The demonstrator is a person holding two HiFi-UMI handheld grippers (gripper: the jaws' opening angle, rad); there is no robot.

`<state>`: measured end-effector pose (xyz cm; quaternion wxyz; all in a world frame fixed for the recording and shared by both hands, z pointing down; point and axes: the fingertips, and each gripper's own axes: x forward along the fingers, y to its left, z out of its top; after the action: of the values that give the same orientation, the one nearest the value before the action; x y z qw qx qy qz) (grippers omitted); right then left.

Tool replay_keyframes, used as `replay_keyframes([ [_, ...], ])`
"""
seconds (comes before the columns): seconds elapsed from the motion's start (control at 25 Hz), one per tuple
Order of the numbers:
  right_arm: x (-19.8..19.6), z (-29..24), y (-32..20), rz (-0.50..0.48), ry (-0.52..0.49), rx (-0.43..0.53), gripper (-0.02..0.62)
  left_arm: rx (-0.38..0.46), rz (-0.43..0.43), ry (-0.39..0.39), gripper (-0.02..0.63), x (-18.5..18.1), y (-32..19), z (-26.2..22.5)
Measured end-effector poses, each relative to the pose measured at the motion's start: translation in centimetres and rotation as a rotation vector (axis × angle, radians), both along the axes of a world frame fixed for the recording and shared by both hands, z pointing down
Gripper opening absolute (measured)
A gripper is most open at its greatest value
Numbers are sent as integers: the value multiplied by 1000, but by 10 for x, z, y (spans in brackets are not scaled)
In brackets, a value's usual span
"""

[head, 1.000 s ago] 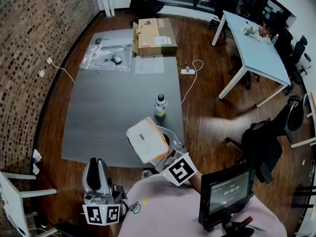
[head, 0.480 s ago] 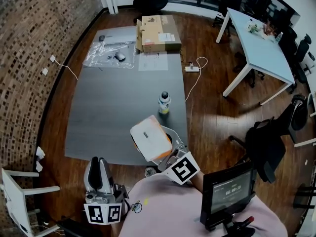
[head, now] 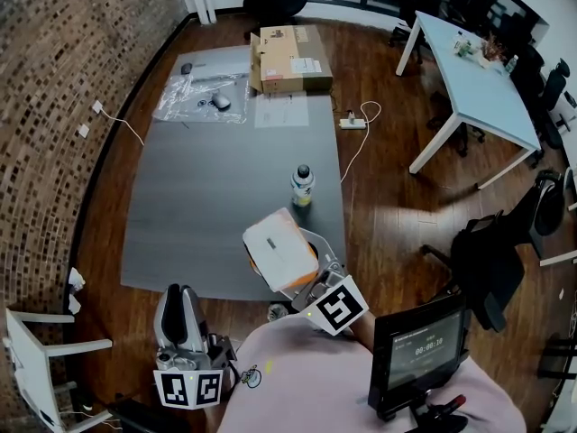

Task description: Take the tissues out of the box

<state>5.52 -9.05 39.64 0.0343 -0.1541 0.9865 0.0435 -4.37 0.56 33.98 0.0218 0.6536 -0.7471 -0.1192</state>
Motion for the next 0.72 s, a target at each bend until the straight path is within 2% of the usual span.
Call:
replay_keyframes([
  [0.4, -2, -6, -4, 13, -16, -23, 268, -8, 9, 7, 84, -3, -4, -1],
  [0.72, -4, 4, -9, 18, 9, -26, 268, -11, 11, 13, 84, -6, -8, 4],
])
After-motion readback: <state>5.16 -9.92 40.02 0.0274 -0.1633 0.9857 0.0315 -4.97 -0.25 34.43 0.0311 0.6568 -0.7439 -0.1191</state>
